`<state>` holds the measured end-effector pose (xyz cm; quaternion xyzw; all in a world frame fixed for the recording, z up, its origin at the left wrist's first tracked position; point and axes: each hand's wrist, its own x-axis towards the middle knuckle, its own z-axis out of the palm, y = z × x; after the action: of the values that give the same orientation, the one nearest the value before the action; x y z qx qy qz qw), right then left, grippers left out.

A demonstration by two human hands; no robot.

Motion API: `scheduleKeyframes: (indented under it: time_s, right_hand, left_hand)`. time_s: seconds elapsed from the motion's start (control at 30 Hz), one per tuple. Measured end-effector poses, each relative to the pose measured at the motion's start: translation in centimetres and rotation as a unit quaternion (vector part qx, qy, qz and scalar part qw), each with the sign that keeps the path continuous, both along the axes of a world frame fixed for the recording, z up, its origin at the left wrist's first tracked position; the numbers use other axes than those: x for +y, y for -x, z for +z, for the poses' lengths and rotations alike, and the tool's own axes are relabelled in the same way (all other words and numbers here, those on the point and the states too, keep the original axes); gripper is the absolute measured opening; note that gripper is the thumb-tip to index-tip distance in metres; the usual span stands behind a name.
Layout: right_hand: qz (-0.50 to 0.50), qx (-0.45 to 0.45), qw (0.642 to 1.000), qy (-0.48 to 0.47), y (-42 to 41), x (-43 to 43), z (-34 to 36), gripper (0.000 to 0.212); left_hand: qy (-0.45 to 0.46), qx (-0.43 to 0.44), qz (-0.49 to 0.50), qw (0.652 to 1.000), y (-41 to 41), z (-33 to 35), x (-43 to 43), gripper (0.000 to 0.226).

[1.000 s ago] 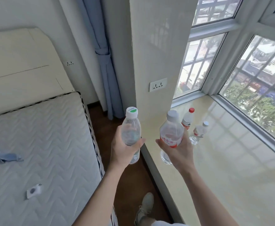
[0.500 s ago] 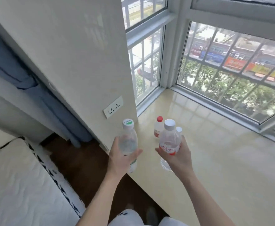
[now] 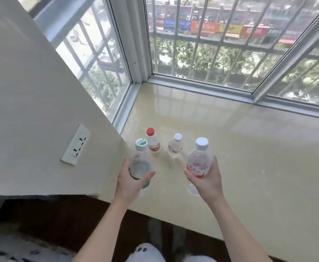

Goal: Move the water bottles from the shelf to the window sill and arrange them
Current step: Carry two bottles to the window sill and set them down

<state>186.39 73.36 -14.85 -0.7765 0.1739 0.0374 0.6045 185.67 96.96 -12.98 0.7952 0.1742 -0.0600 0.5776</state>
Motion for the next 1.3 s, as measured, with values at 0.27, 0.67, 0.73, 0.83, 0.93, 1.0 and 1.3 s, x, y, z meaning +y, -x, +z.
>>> scheduleKeyframes:
  time_s: [0.27,0.67,0.73,0.83,0.93,1.0,1.3]
  right_hand:
    - [-0.017,0.019,1.000,-0.005,-1.5,2.6,-8.4,0.055]
    - [-0.084,-0.004,0.996,0.018,-3.6,6.9,-18.5,0.056]
    - [-0.093,-0.013,0.995,0.026,-4.0,7.2,-19.3,0.057]
    - [-0.106,-0.025,0.994,0.026,-4.5,7.4,-20.5,0.060]
    - [-0.112,-0.031,0.993,0.022,-4.6,7.6,-21.3,0.064]
    - [-0.116,-0.036,0.992,0.027,-4.6,7.7,-21.4,0.066]
    - [-0.077,0.004,0.996,0.055,-3.5,7.8,-21.8,0.068]
  left_hand:
    - [-0.015,0.038,-0.049,0.998,-3.6,-8.1,2.9,0.061]
    - [-0.020,0.008,-0.063,0.998,-7.9,-17.7,3.9,0.062]
    - [-0.017,-0.006,-0.077,0.997,-8.4,-18.3,3.6,0.066]
    - [-0.018,-0.026,-0.096,0.995,-9.0,-19.3,3.3,0.069]
    - [-0.020,-0.033,-0.110,0.993,-9.5,-20.4,3.4,0.067]
    - [-0.024,-0.033,-0.109,0.993,-9.6,-20.8,3.6,0.065]
    - [-0.045,-0.029,-0.131,0.990,-9.5,-21.4,4.0,0.063]
